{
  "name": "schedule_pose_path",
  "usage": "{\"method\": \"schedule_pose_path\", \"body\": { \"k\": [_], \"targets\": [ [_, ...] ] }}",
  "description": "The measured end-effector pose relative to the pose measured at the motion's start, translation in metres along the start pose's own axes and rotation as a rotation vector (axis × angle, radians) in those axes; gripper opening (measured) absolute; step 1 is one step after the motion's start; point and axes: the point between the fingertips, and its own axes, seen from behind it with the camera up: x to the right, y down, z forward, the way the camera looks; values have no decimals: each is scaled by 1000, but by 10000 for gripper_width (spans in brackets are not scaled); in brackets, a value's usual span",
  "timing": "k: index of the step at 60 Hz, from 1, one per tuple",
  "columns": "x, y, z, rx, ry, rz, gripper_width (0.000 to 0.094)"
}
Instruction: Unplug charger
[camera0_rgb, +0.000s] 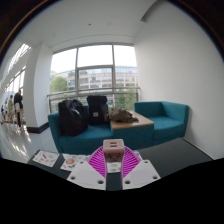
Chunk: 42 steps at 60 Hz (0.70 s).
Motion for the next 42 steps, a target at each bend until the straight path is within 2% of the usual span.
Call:
{"method": "schedule_pose_path", "body": {
  "k": [5,10,14,15,17,24,27,36,38,42],
  "targets": [
    [32,87,14,-160,23,42,152],
    [49,149,20,-245,67,67,152],
    [67,177,24,-272,91,54,164],
    [49,191,30,-293,94,49,168],
    [74,187,27,-313,87,36,169],
    [51,215,40,-393,60,55,174],
    [65,223,31,-410,56,51,228],
    [70,219,36,-395,74,42,298],
    [73,222,34,-401,85,41,343],
    [80,221,31,-403,107,14,508]
  ]
}}
